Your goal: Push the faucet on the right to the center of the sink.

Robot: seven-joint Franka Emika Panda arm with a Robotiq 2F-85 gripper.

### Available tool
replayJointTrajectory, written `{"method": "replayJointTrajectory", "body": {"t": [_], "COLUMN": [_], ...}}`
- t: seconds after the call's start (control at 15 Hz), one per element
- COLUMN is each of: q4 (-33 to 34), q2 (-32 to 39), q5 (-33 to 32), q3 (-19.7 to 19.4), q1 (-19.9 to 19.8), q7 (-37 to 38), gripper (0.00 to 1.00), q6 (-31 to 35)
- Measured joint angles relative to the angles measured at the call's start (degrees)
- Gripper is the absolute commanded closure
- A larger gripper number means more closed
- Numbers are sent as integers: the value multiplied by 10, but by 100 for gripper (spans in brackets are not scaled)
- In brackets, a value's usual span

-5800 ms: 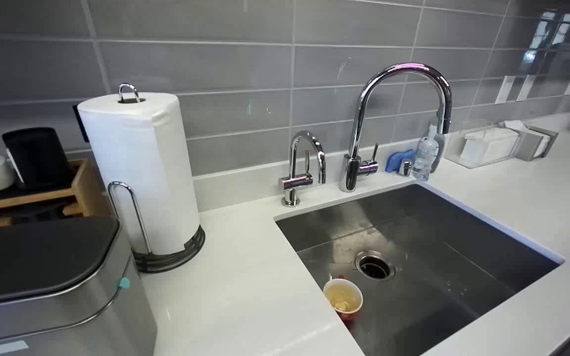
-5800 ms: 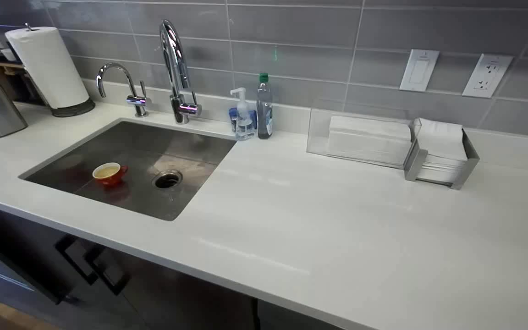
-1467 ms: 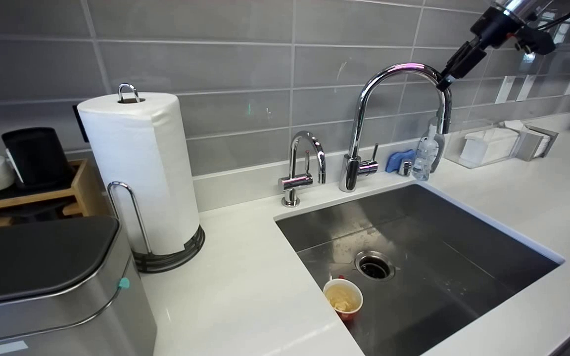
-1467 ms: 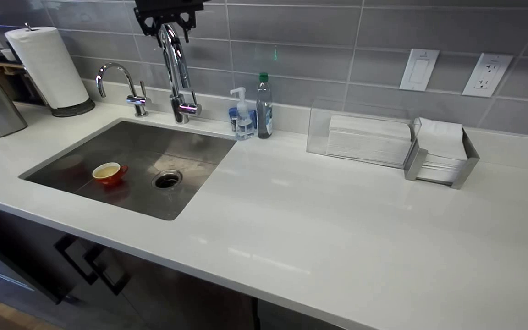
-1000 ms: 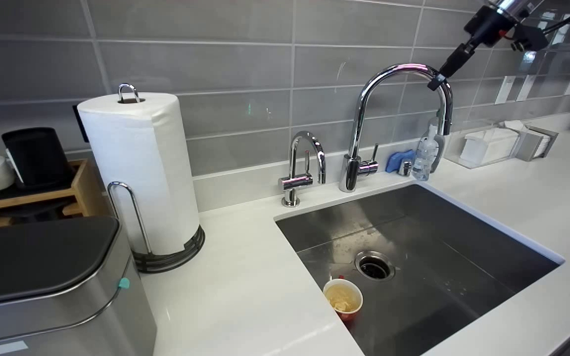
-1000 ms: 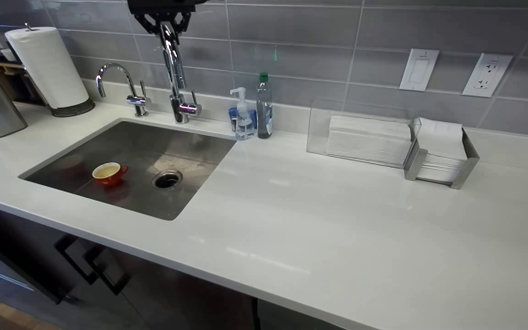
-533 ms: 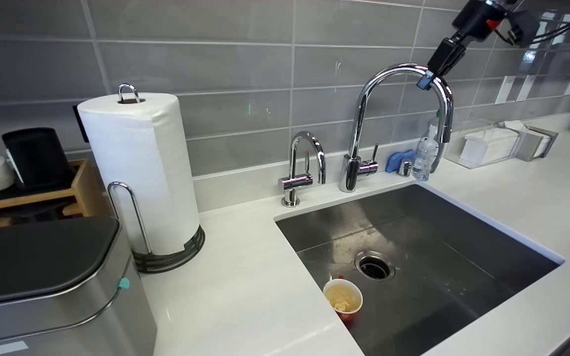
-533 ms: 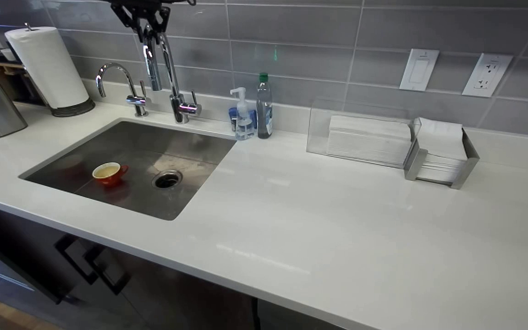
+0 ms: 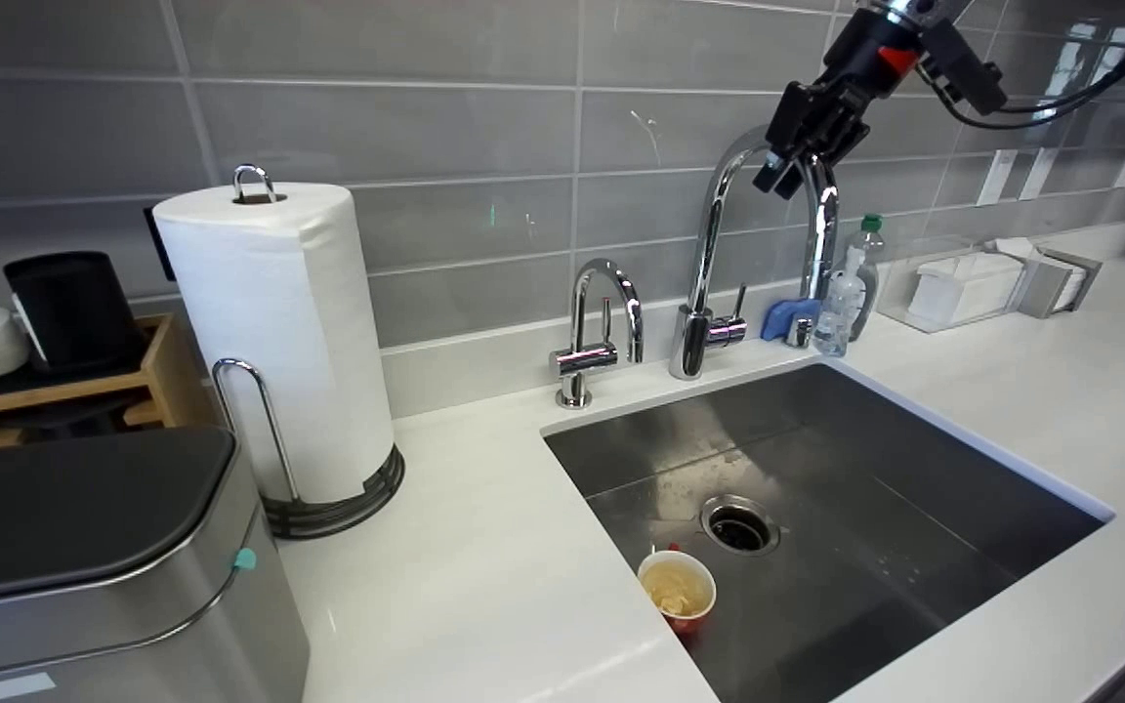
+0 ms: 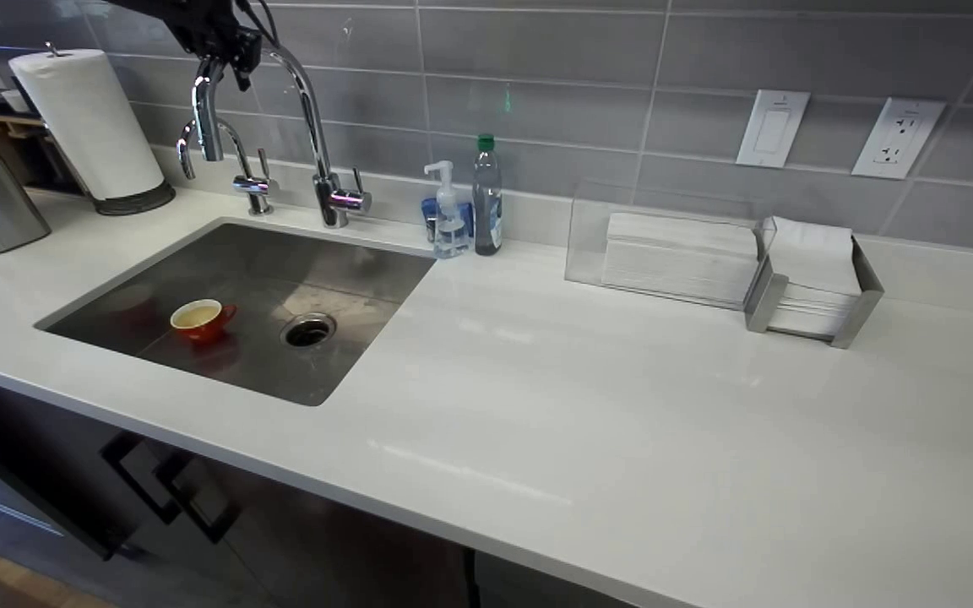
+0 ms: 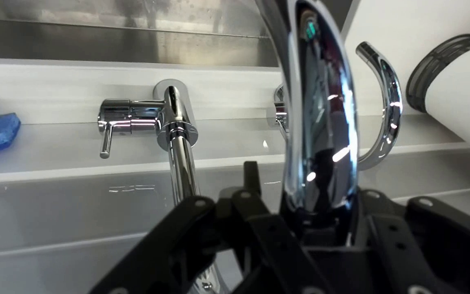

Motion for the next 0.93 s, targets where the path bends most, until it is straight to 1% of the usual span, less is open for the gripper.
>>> {"method": "replayJointTrajectory", "body": {"t": [0.07,0.13,0.2,0.33,0.47,0.53,0.8,0.93], "q4": [-5,-9,-12,-13,-13,-13,-26,-47], "q2": [0,0,1,1,-1,-3,-25,-49], "q5": [-11,-22,-34,-56,-61,-61,-55,-57], "q3": [3,5,7,8,9,10,12,10], "q1": [8,15,22,33,39,40,39,35], "q7": [32,63,91,142,175,185,203,200], "gripper": [48,45,39,29,9,1,0,0], "q6": [12,23,30,39,40,40,33,6]}}
